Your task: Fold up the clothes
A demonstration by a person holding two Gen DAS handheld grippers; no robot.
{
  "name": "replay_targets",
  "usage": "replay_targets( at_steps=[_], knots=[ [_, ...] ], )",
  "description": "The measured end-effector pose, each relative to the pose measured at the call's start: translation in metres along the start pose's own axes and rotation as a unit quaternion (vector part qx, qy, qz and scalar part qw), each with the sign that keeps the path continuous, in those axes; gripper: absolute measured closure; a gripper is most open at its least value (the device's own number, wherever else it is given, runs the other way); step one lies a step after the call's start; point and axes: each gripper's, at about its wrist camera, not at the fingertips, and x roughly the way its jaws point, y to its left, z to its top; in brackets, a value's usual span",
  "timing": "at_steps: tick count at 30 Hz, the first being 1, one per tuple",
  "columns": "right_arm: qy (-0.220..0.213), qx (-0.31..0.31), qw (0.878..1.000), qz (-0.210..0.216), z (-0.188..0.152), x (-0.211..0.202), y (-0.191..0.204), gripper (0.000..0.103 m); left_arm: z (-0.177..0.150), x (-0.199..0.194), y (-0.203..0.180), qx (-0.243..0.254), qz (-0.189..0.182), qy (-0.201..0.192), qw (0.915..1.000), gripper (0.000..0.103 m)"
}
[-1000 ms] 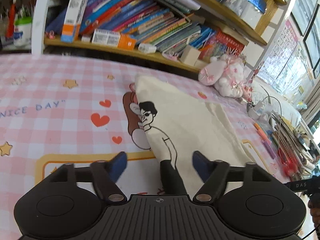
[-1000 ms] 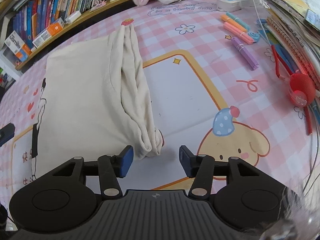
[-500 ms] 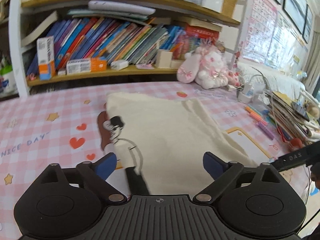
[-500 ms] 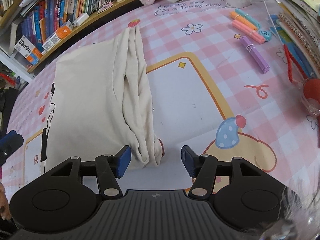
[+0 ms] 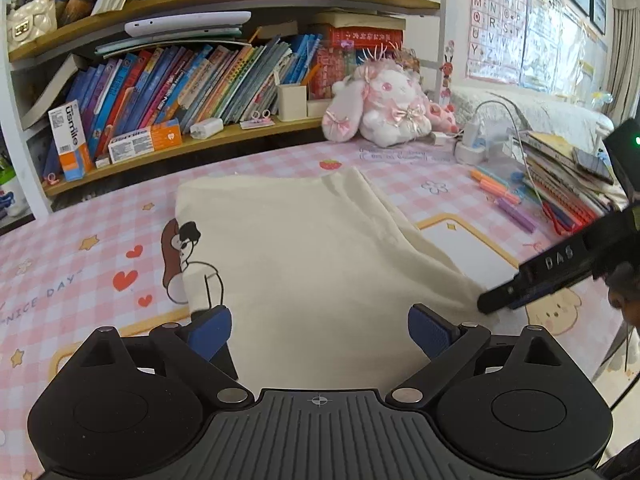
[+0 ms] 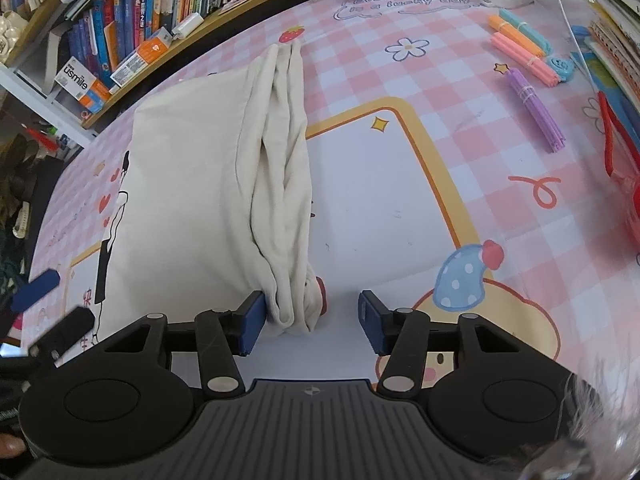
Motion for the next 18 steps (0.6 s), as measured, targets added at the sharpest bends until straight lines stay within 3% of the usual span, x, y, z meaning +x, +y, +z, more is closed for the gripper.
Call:
replay_targets(
  at_steps=[7, 16, 18],
  knots=[
    [0.008, 0.024, 0.999, 0.033, 0.003, -0.002, -0.012, 0.054, -0.016, -0.009, -0.02, 0.034, 0.015, -0.007, 0.9993, 0.002],
    [0.016, 0.024, 0.999, 0.031, 0.018, 0.011, 0.0, 0.055, -0.032, 0.001, -0.037, 0.096, 0.008, 0.005, 0.9954, 0.002],
    [0.018, 0.012, 1.0, 0.023, 0.017, 0.014, 0.009, 0.062, -0.035, 0.005, -0.042, 0.119, 0.008, 0.004, 0.9928, 0.002]
  ],
)
